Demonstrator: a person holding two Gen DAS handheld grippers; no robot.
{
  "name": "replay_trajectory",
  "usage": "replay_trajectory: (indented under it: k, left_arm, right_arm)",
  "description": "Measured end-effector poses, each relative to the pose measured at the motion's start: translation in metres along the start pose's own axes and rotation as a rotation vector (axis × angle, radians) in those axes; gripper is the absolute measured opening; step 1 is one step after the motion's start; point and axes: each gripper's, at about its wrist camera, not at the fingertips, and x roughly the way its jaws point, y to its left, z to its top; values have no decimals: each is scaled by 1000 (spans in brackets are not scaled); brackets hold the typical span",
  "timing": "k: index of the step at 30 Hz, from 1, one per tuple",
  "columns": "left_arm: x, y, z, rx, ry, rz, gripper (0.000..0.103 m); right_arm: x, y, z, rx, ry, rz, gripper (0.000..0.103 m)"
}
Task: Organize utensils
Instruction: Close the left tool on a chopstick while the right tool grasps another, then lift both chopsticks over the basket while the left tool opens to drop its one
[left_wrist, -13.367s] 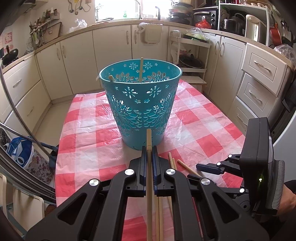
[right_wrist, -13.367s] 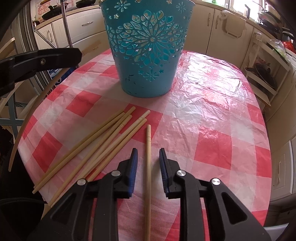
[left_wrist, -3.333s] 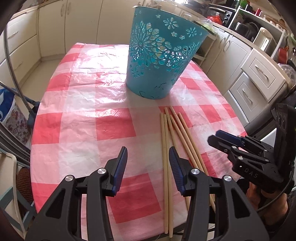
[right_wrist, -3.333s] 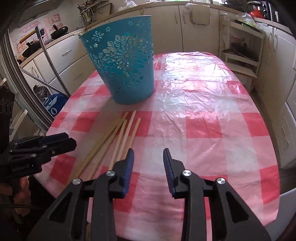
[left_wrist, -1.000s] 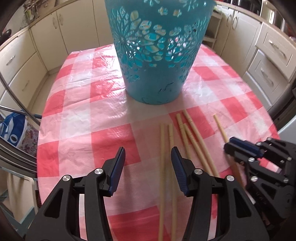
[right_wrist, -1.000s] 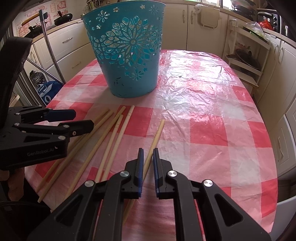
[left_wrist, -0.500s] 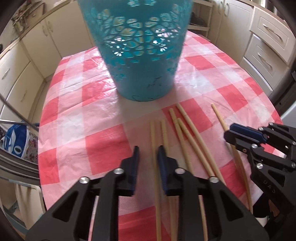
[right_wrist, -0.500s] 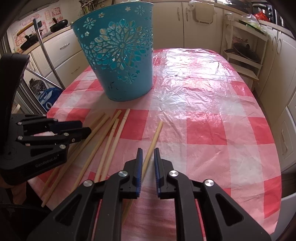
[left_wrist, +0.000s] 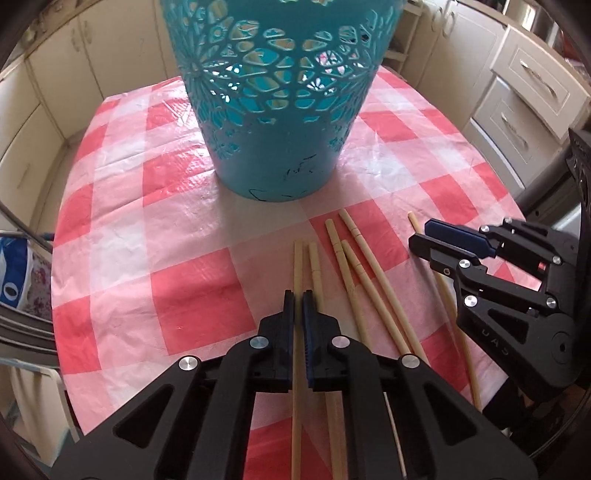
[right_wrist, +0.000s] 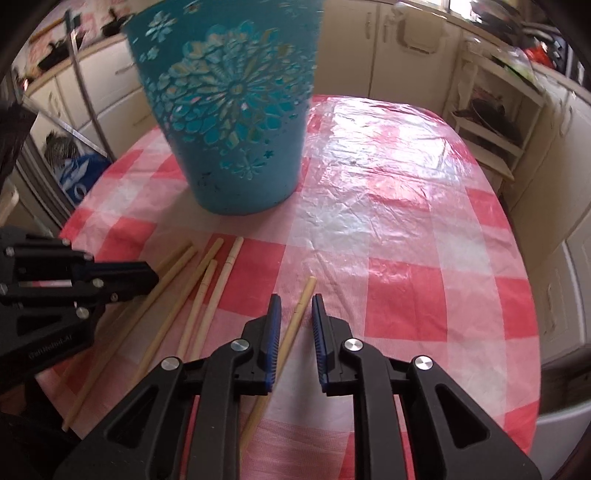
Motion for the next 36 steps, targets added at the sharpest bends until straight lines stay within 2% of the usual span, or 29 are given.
replay_trajectory:
  k: [3,5,7,9,12,14,17,18,20,22,27,33,36]
  left_arm:
    - [3,-8,5,55,17,34,7]
    - [4,-18,6,127,12,83,6]
    - [4,-22,6,149,4,99,4]
    - [-2,-19,4,120,-20,102,4]
    - [-24,-8,-1,40,-99,68,4]
    - [-50,0,-2,-9,-203,13,4]
    - [-112,11,-2,-61,-462,-73,4]
    - [-126,14,-1,-75,-525,-91,4]
    - [-155,18,7,-106,-656,-110,4]
    - [-178,16,18,-134,-774,-94,4]
    - [-194,5,54,-186,-956,-21,4]
    - [-183,25,110,-387,-1078,32,4]
    - [-176,35,129,-433,-1108,71,4]
  right_arm:
    - [1,4,4,-68,26,-6,17]
    - [2,7,7,-119,53,5,9]
    - [2,11,6,-155,68,5,6]
    - [-1,5,3,-115,62,27,5]
    - [-4,-21,-4,72,22,127,5]
    - [-8,-38,-6,181,-29,178,5]
    - [-16,-64,-9,377,-122,285,5]
    - [-18,-73,-11,439,-159,324,5]
    - [-21,-86,-16,536,-214,384,5]
    - [-24,-93,-20,604,-262,415,5]
    - [-28,-101,-25,671,-310,419,5]
    - [-27,-108,-25,702,-326,423,5]
    - [-31,-112,-28,703,-336,419,6]
